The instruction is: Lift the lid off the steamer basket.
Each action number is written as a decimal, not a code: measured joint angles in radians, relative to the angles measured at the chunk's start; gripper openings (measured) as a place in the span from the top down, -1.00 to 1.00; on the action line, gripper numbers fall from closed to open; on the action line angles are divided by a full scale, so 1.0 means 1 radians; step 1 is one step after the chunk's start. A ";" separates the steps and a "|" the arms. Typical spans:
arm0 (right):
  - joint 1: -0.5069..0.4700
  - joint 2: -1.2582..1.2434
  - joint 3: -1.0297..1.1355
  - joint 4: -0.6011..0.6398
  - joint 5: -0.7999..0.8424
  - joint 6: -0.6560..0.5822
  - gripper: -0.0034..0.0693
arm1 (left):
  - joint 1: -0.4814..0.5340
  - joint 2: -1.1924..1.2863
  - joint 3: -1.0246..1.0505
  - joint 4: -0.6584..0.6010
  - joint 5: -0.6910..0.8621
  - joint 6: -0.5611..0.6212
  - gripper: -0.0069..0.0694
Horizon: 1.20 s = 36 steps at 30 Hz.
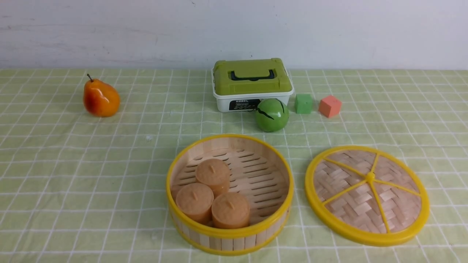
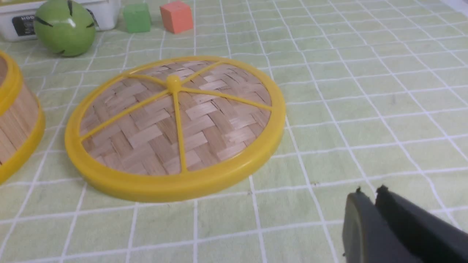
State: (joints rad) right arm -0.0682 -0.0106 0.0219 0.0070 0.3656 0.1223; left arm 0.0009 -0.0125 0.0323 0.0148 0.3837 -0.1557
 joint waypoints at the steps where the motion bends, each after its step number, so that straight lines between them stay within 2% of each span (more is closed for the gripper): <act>1: 0.000 0.000 -0.001 0.000 0.007 0.000 0.82 | 0.000 0.000 0.000 0.000 0.000 0.000 0.19; 36: 0.000 0.000 -0.004 0.004 0.023 0.001 0.73 | 0.000 0.000 0.000 0.000 0.000 0.000 0.19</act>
State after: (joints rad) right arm -0.0682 -0.0106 0.0177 0.0108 0.3882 0.1231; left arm 0.0009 -0.0125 0.0323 0.0148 0.3837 -0.1557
